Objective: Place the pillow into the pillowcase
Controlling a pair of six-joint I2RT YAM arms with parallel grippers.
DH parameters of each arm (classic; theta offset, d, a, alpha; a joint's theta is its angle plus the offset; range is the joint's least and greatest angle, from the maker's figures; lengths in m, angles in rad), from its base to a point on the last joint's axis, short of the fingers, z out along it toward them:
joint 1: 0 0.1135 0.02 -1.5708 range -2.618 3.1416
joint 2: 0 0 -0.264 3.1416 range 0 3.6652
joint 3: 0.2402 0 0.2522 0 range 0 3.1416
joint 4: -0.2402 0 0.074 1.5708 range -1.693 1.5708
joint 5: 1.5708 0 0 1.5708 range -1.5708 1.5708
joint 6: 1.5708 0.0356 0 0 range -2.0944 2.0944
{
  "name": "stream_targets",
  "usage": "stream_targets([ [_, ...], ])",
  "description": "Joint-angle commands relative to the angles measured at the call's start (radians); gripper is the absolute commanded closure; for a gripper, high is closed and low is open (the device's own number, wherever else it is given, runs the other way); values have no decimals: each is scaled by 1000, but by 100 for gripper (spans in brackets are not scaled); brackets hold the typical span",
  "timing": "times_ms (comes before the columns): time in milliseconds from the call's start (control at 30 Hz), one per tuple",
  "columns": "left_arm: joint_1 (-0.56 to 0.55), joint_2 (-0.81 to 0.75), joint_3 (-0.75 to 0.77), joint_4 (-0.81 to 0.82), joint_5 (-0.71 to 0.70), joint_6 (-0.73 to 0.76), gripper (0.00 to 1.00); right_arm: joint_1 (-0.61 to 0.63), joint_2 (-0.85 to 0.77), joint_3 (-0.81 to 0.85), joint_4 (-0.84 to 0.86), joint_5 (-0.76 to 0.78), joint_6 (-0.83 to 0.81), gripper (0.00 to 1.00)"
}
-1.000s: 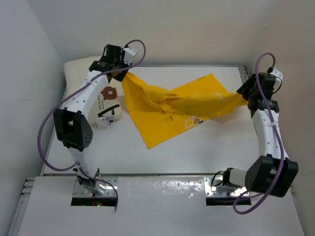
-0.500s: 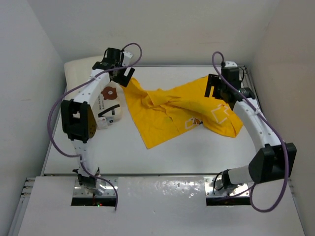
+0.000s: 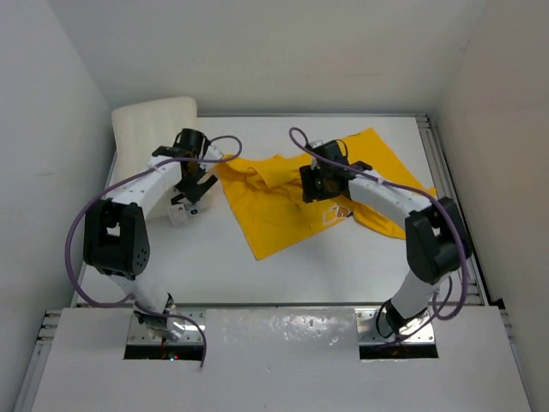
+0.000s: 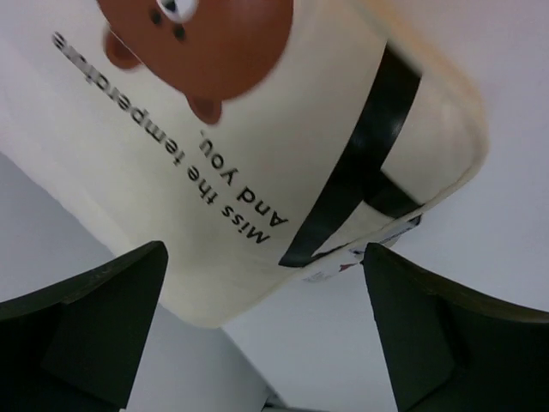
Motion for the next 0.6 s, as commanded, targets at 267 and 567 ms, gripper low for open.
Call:
stream_targets([
  [267,73,-102,-360,288,-366,320,0,73,294,182,19,9,-1,47],
  [567,76,-25,-398,527,-160,182,9,75,394,187,62,112,26,74],
])
